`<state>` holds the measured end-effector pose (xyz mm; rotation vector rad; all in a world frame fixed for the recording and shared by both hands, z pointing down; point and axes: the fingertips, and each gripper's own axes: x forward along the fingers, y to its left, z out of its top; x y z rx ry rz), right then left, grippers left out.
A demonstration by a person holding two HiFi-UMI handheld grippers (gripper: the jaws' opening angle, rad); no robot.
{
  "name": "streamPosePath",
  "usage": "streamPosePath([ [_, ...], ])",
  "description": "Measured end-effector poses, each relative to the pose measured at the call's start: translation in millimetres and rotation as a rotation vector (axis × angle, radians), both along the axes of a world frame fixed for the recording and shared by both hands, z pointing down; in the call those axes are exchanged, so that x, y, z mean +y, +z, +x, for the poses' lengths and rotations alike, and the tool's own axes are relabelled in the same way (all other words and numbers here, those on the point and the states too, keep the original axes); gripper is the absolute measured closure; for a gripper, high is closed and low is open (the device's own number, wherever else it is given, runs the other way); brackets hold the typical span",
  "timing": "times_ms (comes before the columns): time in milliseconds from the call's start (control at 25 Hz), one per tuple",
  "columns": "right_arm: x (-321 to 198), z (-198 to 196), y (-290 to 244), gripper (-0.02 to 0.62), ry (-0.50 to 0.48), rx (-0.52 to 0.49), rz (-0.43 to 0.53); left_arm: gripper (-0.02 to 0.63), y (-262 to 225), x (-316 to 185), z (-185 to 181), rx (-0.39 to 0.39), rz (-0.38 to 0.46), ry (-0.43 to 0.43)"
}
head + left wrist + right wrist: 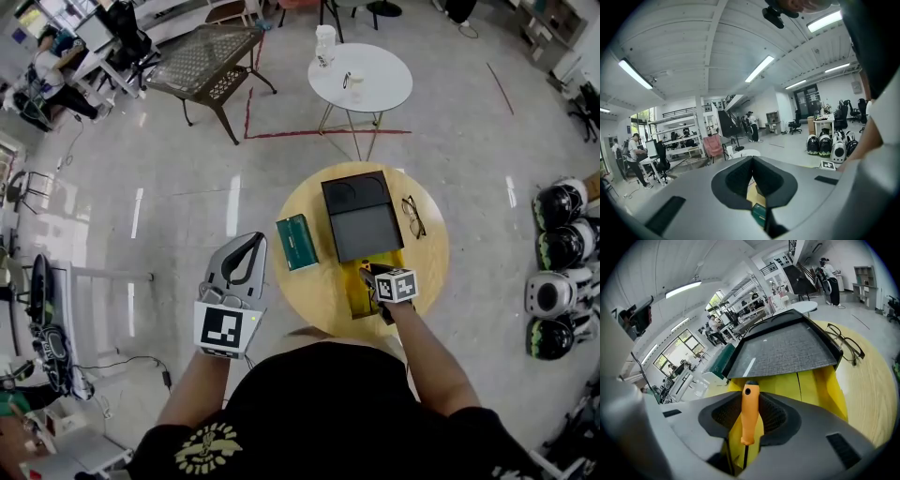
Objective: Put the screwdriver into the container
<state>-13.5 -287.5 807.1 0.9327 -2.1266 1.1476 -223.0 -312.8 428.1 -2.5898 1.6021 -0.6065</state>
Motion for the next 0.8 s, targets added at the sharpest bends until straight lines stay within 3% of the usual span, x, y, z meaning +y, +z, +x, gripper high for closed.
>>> streamPosePath([
  [200, -3, -7, 18, 0.457, -0.023, 0.037, 0.004, 0.592, 4, 5, -3, -0.014, -0.007, -0.015],
  [360, -9, -1, 24, 0.448, -0.044, 0.138, 0.031, 0.592, 4, 7, -1, -0.013, -0.006, -0.023],
  [800, 0, 17, 19, 0.399, -0.146, 0.238, 0.103, 0.592, -6, 8, 32, 0.006, 0.005, -0.024],
])
